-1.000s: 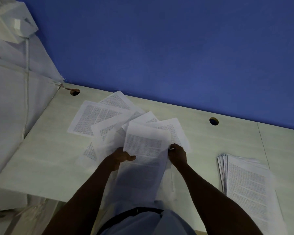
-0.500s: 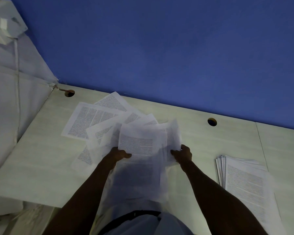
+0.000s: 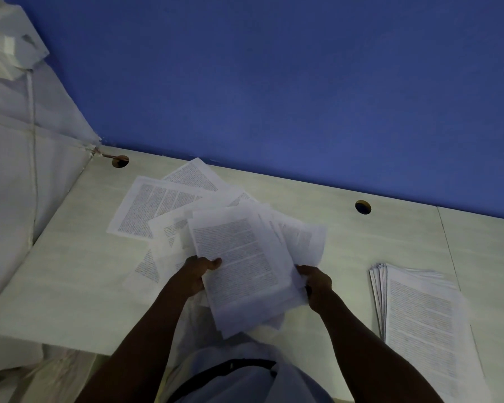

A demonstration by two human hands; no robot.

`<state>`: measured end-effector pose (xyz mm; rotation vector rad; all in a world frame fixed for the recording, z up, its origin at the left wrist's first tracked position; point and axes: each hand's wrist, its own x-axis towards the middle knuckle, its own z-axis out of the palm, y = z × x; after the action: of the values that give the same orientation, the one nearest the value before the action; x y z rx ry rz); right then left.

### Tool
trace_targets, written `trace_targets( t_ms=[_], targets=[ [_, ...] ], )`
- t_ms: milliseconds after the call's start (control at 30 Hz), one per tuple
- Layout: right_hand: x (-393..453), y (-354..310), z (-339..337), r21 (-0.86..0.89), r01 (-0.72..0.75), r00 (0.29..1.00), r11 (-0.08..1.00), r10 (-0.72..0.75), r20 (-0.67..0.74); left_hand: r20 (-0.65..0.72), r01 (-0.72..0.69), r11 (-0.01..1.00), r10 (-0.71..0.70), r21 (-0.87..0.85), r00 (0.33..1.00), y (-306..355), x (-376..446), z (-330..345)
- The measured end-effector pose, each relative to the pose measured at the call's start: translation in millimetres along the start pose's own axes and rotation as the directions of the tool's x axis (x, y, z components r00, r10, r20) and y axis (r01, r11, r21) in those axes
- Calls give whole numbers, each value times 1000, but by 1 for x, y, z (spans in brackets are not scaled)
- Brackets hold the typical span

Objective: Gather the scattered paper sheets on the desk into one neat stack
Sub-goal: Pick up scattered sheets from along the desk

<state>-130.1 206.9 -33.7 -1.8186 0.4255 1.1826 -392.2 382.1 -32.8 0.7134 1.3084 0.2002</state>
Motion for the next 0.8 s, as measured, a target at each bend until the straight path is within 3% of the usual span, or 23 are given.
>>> trace_targets(
  t_ms=[200,300,400,500,600,733,800],
  targets=[
    [-25,5,4,-311,-55,922,949,168,350,89,-15,998,10,57,996,-2,-2,17],
    [-29,3,0,-315,-39,907,948,166,387,71,-41,983,29,181,997,-2,2,16],
    [-24,-7,-7,-167,39,946,985,17,323,54,-62,952,48,300,997,1,6,7],
    [-15,-24,-8,-16,180,981,983,-179,74,105,-54,963,27,265,994,4,4,-4],
    [-8,-36,-4,-249,394,917,885,-395,46,167,-51,959,4,278,986,5,2,-9],
    [-12,-45,1,-603,471,878,644,-407,251,249,-58,975,2,215,969,11,-4,-7],
    [-12,-45,4,-651,481,859,587,-463,218,303,-16,992,-23,124,953,7,-5,-5]
  ],
)
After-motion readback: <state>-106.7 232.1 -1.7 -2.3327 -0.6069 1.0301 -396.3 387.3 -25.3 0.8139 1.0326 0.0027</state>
